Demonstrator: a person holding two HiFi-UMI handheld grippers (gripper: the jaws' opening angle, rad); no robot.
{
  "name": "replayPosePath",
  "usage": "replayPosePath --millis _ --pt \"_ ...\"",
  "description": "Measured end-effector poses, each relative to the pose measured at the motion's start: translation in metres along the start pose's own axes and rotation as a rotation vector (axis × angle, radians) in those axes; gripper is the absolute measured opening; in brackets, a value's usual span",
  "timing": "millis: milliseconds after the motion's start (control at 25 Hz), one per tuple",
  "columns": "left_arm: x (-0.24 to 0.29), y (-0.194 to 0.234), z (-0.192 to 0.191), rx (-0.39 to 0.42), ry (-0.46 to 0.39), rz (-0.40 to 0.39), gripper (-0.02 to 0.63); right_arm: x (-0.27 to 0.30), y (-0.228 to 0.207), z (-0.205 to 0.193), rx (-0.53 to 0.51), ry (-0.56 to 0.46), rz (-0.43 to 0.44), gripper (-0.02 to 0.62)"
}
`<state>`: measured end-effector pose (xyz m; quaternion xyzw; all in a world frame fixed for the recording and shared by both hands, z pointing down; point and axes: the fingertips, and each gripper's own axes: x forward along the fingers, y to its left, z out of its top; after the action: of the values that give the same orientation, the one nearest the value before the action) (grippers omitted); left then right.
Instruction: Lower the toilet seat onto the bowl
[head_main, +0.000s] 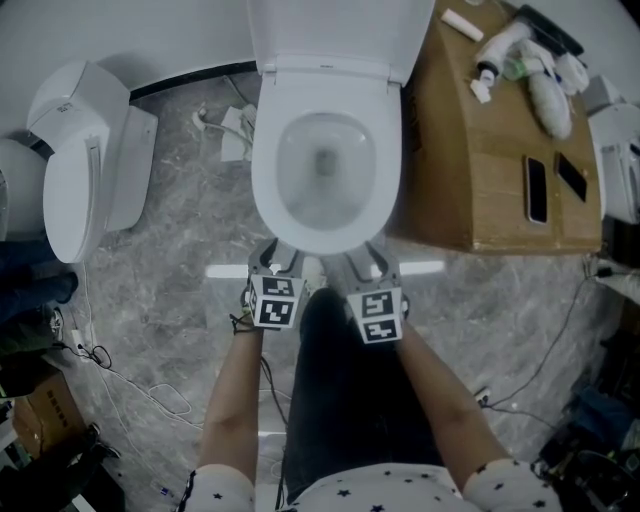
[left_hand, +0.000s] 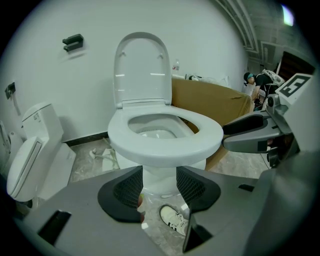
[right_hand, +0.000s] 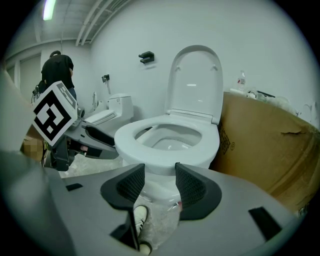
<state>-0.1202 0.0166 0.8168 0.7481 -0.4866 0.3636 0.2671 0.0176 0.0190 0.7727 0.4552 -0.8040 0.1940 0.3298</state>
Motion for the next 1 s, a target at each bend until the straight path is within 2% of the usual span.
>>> replayPosePath --millis 1000 --pt "0.05 -0.002 -0.048 -0.011 0.106 -0.005 0.21 0.041 0.003 -0.052 0.03 0.12 0.044 0.193"
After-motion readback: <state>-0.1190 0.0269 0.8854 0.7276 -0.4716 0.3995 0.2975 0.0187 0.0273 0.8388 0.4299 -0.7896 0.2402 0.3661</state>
